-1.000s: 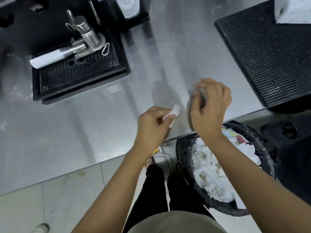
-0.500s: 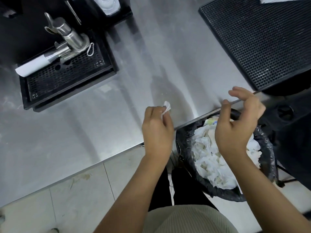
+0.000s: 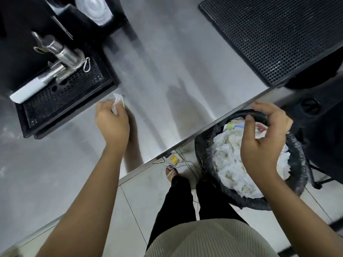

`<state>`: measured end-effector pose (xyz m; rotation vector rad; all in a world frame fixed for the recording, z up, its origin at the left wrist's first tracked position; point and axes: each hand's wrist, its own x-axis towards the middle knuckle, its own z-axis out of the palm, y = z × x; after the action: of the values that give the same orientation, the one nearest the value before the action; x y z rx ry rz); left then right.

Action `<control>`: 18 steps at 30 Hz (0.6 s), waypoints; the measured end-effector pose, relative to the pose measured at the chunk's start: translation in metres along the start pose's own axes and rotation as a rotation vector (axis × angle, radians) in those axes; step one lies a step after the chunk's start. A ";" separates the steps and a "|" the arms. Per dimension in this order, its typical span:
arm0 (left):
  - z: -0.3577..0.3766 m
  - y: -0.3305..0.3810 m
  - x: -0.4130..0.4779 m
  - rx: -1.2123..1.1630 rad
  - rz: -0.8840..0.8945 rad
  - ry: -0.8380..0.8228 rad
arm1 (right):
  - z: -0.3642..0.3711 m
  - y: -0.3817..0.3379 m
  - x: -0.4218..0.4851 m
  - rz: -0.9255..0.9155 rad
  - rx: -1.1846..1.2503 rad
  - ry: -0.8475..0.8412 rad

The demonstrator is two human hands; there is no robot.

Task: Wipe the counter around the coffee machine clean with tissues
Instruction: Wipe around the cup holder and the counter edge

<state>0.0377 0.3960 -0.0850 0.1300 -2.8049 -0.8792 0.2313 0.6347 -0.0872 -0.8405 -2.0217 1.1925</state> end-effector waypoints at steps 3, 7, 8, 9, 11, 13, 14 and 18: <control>0.017 0.029 -0.037 -0.026 0.132 -0.080 | -0.002 0.004 -0.002 0.015 -0.011 0.014; 0.036 0.077 -0.096 -0.144 0.280 -0.129 | -0.006 0.006 0.000 0.032 -0.041 0.042; 0.041 0.089 -0.109 -0.173 0.336 -0.170 | -0.008 0.007 0.000 0.036 -0.045 0.053; 0.045 0.101 -0.120 -0.197 0.394 -0.235 | -0.009 0.007 0.000 0.038 -0.047 0.061; 0.050 0.119 -0.129 -0.264 0.468 -0.430 | -0.013 0.009 -0.001 0.034 -0.056 0.067; 0.042 0.122 -0.113 -0.364 0.423 -0.526 | -0.017 0.012 -0.003 0.032 -0.070 0.062; 0.037 0.115 -0.098 -0.393 0.356 -0.486 | -0.021 0.014 -0.004 0.037 -0.080 0.064; 0.026 0.058 -0.016 -0.143 0.133 -0.143 | -0.031 0.024 -0.009 0.074 -0.121 0.083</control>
<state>0.0464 0.4605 -0.0749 -0.1446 -2.8271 -1.0916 0.2658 0.6523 -0.0990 -1.0146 -2.0263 1.0657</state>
